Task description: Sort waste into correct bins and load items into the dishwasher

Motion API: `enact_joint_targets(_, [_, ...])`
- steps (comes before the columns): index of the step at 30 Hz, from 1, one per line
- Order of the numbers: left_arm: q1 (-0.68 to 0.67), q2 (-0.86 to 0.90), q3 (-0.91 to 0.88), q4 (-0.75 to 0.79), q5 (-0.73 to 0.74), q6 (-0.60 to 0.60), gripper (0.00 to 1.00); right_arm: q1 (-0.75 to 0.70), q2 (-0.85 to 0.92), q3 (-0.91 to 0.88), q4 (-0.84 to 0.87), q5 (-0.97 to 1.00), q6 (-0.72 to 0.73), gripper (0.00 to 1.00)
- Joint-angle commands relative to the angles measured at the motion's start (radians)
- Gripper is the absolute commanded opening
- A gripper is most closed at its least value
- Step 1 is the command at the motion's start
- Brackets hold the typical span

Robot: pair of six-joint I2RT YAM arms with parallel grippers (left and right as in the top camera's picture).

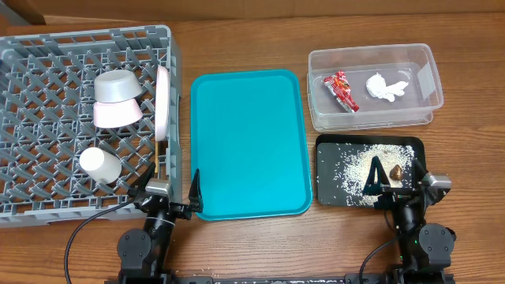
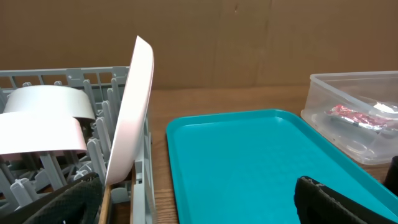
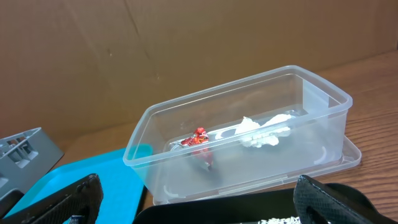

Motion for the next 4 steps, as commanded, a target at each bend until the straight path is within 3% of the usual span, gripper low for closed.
enact_joint_targets(1, [-0.006, -0.008, -0.004, -0.002, -0.011, 0.023, 1.00, -0.003, -0.011, -0.006, 0.007, 0.012, 0.001, 1.00])
enact_joint_targets(4, [-0.006, -0.008, -0.004, -0.002, -0.011, 0.023, 1.00, -0.003, -0.011, -0.006, 0.007, 0.012, 0.001, 1.00])
